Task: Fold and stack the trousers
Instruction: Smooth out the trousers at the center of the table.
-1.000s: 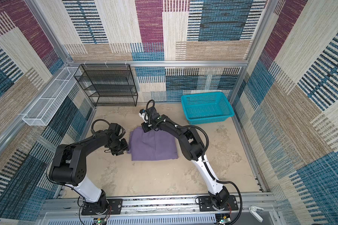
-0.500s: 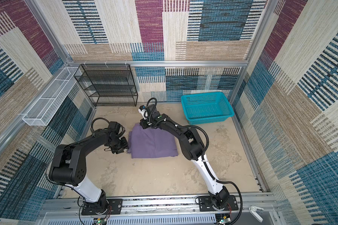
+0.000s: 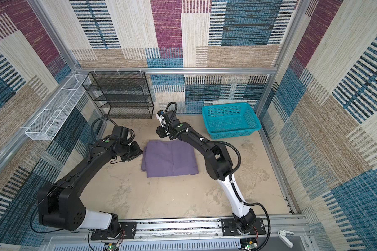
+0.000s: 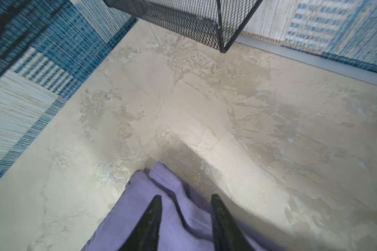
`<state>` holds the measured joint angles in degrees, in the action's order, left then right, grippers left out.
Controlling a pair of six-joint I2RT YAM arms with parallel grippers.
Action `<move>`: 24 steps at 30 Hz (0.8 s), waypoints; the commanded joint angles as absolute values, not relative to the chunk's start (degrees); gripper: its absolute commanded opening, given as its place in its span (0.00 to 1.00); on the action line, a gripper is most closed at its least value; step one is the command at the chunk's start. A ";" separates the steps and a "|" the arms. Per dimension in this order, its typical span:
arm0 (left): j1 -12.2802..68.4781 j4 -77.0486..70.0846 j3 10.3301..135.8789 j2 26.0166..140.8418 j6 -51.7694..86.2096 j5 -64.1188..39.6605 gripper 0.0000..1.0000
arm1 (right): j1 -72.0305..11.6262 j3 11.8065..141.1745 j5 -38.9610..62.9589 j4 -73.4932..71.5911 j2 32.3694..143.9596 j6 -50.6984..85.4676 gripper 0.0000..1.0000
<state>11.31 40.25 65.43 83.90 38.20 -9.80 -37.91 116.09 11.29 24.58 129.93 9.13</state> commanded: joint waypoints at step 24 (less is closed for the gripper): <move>9.76 32.23 67.56 107.18 36.64 -11.16 0.22 | -23.79 98.42 13.53 20.49 130.48 10.87 0.42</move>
<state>10.31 31.33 67.79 106.00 38.24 -16.14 -24.51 97.34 12.95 19.59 129.01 10.26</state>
